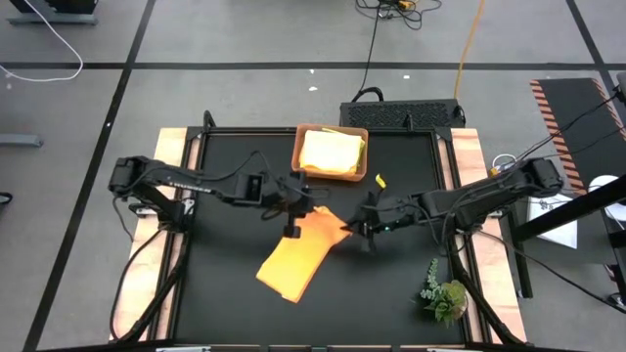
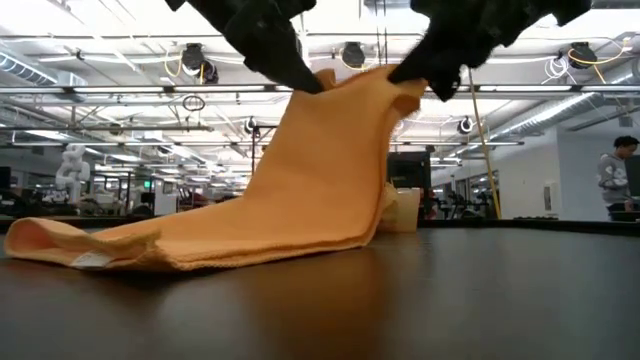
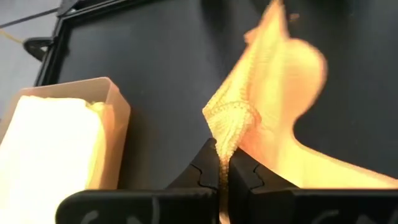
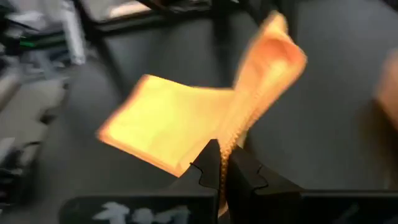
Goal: Fold microfiber towels
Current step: Fold the orange microfiber towel
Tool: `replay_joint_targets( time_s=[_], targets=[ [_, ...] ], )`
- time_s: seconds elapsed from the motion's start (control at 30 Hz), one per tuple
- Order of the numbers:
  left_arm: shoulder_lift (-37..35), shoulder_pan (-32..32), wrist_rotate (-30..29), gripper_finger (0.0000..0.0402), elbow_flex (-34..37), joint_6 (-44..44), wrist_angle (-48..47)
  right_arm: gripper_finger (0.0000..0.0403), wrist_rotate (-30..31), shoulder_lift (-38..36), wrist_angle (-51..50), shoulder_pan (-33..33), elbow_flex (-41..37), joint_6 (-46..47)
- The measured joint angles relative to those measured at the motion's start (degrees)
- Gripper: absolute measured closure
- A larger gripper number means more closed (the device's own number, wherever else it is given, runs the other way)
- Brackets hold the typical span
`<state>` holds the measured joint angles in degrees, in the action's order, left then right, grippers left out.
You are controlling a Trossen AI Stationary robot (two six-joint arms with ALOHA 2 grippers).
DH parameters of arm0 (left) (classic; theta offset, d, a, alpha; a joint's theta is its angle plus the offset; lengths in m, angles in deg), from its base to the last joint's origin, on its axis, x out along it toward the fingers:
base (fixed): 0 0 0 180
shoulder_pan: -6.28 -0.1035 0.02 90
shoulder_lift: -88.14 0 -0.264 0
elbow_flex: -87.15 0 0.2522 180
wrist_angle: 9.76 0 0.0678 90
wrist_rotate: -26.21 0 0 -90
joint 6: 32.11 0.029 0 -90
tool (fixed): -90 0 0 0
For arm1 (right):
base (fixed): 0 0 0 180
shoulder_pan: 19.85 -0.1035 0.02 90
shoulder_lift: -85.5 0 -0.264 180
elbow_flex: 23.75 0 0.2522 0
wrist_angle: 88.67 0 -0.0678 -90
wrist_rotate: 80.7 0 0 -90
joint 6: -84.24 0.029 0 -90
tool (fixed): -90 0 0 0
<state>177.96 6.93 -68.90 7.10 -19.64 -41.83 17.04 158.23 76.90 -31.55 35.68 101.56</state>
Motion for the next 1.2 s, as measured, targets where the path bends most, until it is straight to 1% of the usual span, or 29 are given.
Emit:
replay_joint_targets(
  time_s=[0.1,0.27,0.37,0.57,0.63,0.73,0.9,1.03,1.2],
  targets=[
    [-1.17,0.81,0.44,0.0398,0.04,1.08,-1.88,0.0403,-3.60,2.11,4.92,-0.62,-0.05,-0.49],
    [-2.28,4.35,0.12,0.0398,0.12,0.87,-6.51,0.0403,-4.77,7.38,8.00,-1.87,-0.05,0.05],
    [-2.66,7.26,-2.38,0.0399,0.08,0.23,-7.96,0.0403,-5.38,10.56,10.86,-2.24,-0.05,0.49],
    [-2.60,13.28,-8.66,0.0400,0.13,-2.46,-11.01,0.0403,-12.31,14.99,20.40,-2.33,0.00,0.46],
    [-2.62,15.29,-10.71,0.0400,1.13,-3.24,-10.72,0.0403,-13.65,15.46,21.63,-2.34,0.00,0.46],
    [-3.38,17.64,-12.12,0.0400,4.30,-4.80,-9.12,0.0403,-13.63,16.21,21.86,-2.49,0.00,0.45],
    [-7.04,18.99,-12.11,0.0401,12.54,-7.94,-2.11,0.0403,-12.86,17.65,24.83,-2.82,0.06,0.37],
    [-12.03,19.08,-11.15,0.0401,18.36,-8.09,3.85,0.0403,-13.89,21.15,28.77,-2.93,0.59,0.11],
    [-16.56,20.08,-10.38,0.0400,23.19,-7.85,5.83,0.0403,-16.18,26.97,33.06,-2.93,2.30,1.14]
  ],
)
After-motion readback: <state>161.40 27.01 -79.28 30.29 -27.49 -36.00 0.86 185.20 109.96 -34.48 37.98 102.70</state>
